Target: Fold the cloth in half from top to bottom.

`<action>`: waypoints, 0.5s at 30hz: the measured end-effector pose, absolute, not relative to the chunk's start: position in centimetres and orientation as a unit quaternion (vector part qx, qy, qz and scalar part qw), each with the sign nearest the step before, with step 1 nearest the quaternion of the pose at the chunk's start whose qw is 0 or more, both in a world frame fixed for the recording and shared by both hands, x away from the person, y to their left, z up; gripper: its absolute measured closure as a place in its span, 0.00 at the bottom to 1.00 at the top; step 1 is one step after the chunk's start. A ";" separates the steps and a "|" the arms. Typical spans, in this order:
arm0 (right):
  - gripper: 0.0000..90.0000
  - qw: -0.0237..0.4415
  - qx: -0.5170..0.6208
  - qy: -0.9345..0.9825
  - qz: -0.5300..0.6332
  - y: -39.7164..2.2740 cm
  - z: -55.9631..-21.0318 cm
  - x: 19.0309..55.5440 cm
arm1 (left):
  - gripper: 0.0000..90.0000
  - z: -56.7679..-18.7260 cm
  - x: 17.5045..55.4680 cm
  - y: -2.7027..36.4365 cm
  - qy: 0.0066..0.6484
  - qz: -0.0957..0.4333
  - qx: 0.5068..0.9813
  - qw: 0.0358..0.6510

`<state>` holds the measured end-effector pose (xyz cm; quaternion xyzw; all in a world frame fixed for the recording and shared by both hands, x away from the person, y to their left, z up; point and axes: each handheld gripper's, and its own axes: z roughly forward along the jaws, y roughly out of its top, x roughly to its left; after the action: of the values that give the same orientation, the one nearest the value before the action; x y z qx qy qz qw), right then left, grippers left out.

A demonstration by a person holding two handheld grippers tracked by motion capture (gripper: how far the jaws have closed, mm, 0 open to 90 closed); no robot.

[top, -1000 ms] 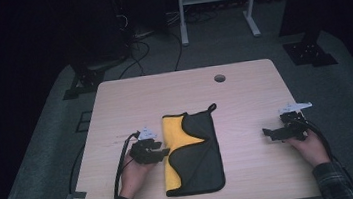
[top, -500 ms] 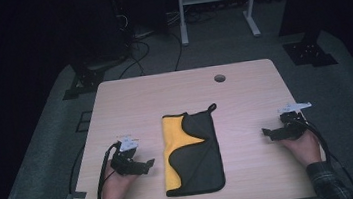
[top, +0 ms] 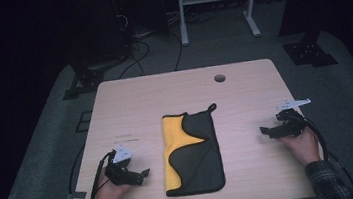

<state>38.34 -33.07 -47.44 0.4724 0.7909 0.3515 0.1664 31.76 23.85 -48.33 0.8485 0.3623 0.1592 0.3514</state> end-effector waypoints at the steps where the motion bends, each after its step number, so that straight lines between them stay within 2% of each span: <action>1: 0.08 0.164 0.470 0.791 0.355 -32.9 -47.2 38.3 | 0.00 -48.3 31.8 23.9 0.362 0.159 0.849 0.351; 15: 0.09 0.148 0.427 0.803 0.388 -28.6 -44.7 38.5 | 0.00 -48.3 32.0 23.7 0.368 0.162 0.846 0.351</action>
<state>38.45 -28.64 -44.70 0.4273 0.8028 0.3885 0.1483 31.99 23.72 -48.35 0.8458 0.3679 0.1625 0.3506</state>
